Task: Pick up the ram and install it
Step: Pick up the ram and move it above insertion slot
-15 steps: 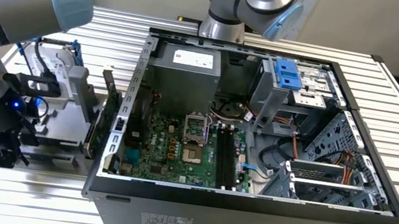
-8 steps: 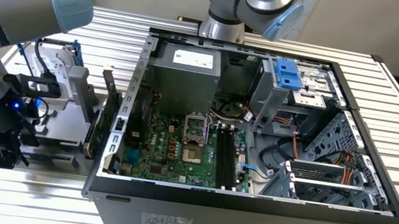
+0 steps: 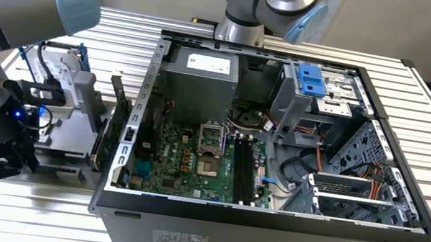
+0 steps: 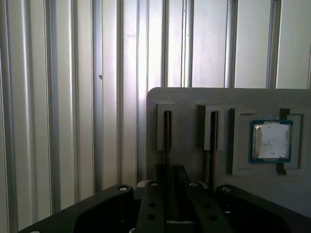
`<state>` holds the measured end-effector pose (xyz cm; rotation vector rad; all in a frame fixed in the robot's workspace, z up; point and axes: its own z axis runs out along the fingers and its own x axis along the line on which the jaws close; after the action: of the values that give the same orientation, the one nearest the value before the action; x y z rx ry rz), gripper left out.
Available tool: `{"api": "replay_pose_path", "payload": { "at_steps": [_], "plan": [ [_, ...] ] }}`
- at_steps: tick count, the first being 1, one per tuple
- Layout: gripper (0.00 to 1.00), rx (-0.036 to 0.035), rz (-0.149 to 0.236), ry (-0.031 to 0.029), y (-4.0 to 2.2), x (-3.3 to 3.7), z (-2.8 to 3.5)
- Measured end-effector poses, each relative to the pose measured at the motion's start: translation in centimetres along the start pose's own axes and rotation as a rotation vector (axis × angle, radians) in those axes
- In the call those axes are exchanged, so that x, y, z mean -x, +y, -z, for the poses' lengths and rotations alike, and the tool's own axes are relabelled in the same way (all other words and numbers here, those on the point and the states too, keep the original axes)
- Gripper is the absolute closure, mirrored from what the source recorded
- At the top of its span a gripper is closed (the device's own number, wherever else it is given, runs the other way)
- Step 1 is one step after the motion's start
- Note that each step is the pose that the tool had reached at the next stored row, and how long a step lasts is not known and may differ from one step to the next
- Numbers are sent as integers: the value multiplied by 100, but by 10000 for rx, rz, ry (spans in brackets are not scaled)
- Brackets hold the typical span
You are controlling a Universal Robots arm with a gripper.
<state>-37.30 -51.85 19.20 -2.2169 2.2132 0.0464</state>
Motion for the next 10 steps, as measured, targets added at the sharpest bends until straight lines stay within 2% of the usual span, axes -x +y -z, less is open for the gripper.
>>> {"api": "replay_pose_path", "payload": {
  "at_steps": [10],
  "plan": [
    [100,0,0,0,1,0,0]
  ]
}}
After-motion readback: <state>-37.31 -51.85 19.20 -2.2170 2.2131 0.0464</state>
